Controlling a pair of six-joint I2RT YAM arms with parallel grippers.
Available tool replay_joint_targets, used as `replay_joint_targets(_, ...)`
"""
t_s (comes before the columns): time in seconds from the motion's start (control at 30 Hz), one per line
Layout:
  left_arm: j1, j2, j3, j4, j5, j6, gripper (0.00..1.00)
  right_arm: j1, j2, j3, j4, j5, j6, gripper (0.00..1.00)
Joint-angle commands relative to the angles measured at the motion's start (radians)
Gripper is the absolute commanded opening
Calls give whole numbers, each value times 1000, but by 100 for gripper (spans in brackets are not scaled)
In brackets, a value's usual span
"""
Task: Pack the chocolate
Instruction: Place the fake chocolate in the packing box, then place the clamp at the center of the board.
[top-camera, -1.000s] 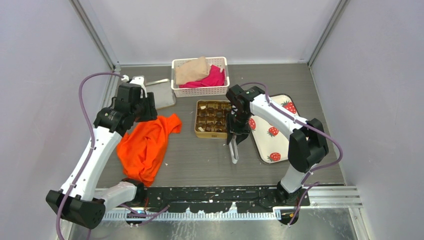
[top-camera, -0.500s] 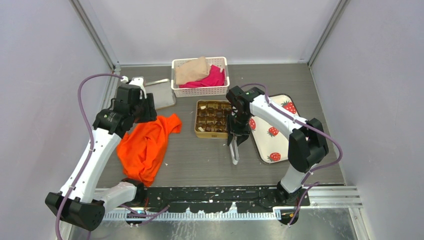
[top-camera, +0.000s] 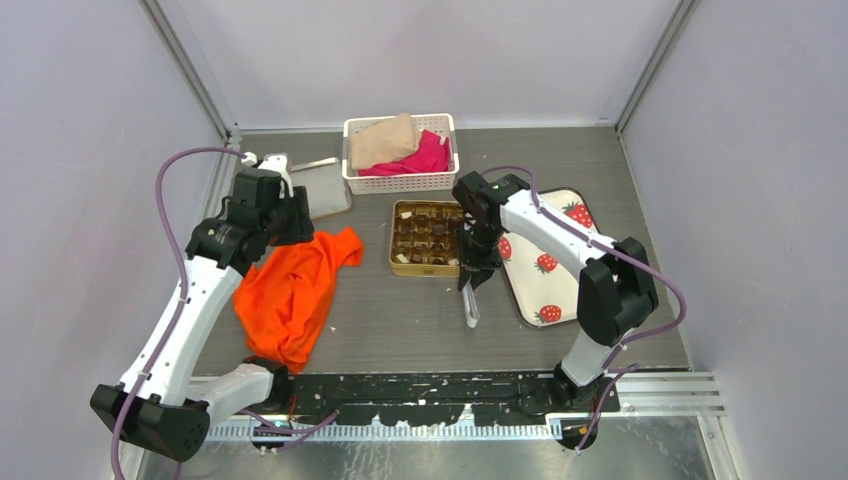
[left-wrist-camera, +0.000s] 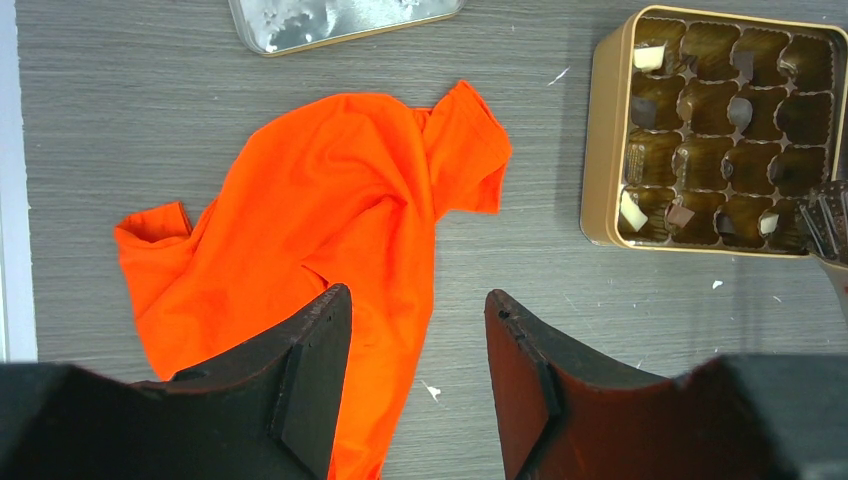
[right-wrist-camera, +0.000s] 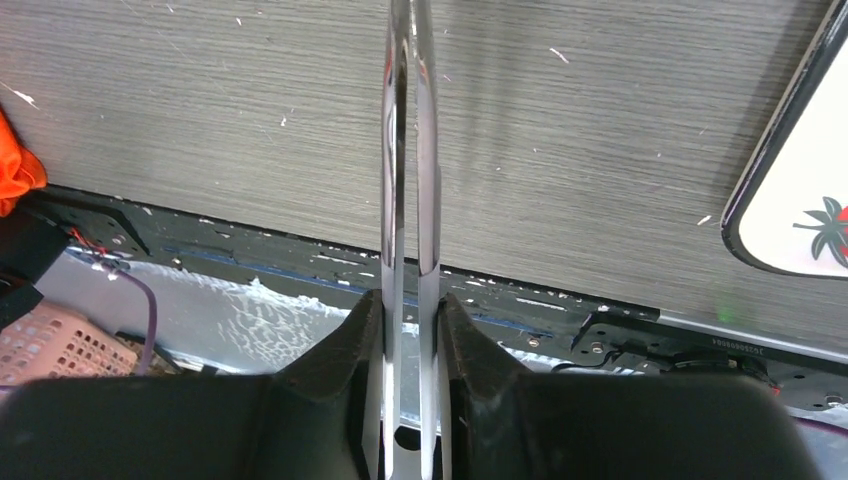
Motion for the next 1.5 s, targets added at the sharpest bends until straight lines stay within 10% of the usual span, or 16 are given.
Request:
replay_joint_targets(0.0,5,-4,9,38,10,21,53,35,-112,46,-14,56,6,15)
replay_joint_targets(0.5,15,60,102,-55,8,-48,53,470,171,364,-10,522,-391,12)
replay_joint_targets(1.07,92,123,97,-177,-75,-157,54,587,291,253,238,396,-414,28)
replay_joint_targets(1.37,104,236,201,-251,-98,-214,54,595,226,243,281,430,-383,85)
replay_joint_targets(1.47,108,279,248,-249,-107,-203,54,590,155,242,301,458,-360,87)
